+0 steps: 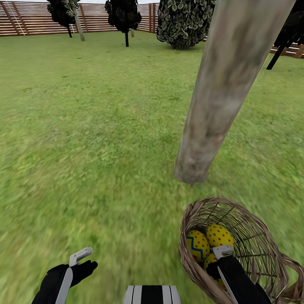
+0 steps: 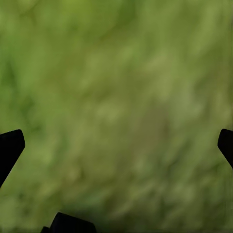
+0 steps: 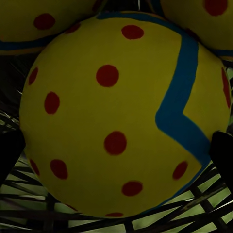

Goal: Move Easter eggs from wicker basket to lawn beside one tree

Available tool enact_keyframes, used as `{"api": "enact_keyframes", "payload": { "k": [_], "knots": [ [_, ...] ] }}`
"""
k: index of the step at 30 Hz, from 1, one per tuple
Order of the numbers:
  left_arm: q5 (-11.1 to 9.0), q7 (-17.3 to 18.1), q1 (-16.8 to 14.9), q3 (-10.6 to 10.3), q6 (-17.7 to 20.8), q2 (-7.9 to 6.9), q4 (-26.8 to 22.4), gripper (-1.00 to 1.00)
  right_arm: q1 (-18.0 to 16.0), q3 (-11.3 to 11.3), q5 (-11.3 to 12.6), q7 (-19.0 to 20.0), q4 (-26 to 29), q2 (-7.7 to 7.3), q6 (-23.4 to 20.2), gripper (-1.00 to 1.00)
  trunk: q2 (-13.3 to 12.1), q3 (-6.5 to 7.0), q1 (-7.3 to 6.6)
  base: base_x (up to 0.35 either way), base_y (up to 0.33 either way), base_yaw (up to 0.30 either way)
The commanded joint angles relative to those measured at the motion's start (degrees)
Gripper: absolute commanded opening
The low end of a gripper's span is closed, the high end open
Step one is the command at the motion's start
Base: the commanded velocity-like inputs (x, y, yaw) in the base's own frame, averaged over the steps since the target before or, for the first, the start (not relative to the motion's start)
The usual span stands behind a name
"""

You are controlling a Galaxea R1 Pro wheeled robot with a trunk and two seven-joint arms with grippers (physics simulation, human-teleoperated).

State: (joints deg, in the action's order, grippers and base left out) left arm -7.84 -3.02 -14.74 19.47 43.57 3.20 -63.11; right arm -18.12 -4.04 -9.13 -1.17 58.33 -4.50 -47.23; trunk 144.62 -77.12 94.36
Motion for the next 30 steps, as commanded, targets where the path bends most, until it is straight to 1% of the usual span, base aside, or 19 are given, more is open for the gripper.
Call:
{"api": "enact_keyframes", "payload": {
  "k": [1,12,17,20,23,26,30],
  "knots": [
    [-0.6,-0.3,0.0,0.1,0.3,0.05,-0.1,1.00,0.0,-0.2,0.1,-0.1,0.0,-0.07,-0.3,-1.00,0.0,-0.05,0.00,0.000,0.000,0.000],
    [-0.6,-0.3,0.0,0.1,0.3,0.05,-0.1,1.00,0.0,-0.2,0.1,-0.1,-0.3,0.00,-0.3,-1.00,0.0,-0.05,0.00,0.000,0.000,0.000],
    [-0.6,-0.3,0.0,0.1,0.4,0.08,0.0,1.00,0.0,-0.3,0.0,-0.1,-0.6,0.02,-0.3,-1.00,-0.1,1.06,-0.13,0.000,0.000,0.000],
    [-0.6,-0.4,0.0,-0.8,0.4,0.30,-0.1,1.00,0.0,-0.3,0.0,-0.1,-0.8,0.02,-0.3,-1.00,-0.1,1.72,-0.21,0.000,0.000,0.000],
    [-0.7,-0.7,0.0,-0.9,0.4,0.37,0.1,1.00,0.0,-0.2,0.0,-0.1,-0.8,0.02,-0.3,-1.00,-0.1,2.39,-0.29,-0.034,0.000,0.000],
    [-0.8,-0.7,0.0,-0.8,0.4,0.35,1.1,1.00,0.0,-0.4,0.0,-0.1,-1.0,0.05,-0.3,-1.00,-0.2,3.05,-0.36,-0.178,0.000,0.000],
    [-0.8,-0.6,0.0,-0.8,0.4,0.40,1.2,1.00,0.0,-0.5,-0.1,-0.1,-1.7,0.10,-0.3,-1.00,-0.2,3.94,-0.47,-0.012,0.000,0.000]
  ]
}}
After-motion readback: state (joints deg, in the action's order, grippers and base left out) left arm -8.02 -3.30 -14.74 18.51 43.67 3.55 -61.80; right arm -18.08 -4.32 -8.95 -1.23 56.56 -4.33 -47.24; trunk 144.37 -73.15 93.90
